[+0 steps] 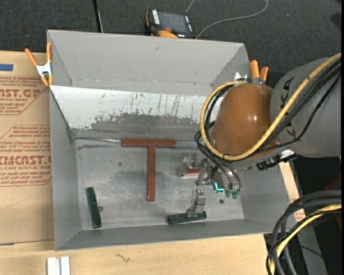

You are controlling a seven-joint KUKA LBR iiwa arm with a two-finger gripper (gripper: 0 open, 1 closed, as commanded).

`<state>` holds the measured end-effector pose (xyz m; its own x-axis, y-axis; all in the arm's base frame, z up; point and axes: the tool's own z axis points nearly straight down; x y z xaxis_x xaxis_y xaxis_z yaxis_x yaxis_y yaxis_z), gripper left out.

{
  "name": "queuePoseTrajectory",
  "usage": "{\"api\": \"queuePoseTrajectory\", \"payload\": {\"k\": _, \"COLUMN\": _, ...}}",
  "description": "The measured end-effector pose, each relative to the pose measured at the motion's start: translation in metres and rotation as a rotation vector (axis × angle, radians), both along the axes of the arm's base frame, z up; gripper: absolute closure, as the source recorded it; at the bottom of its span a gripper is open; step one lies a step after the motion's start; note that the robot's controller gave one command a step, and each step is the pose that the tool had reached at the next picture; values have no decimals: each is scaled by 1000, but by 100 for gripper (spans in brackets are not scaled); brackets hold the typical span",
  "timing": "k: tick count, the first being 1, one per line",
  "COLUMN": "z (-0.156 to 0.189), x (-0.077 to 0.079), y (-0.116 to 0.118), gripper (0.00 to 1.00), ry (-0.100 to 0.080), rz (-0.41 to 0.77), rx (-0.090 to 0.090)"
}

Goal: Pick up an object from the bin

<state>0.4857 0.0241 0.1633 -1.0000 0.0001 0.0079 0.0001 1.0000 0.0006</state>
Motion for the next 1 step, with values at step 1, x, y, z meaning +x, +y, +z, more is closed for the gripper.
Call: {"api": "queuePoseTrajectory", "payload": {"k": 1, "z": -95, "x": -3, "y": -55, "gripper": 0, "ry": -10, "rz": -24, "rx": -1}}
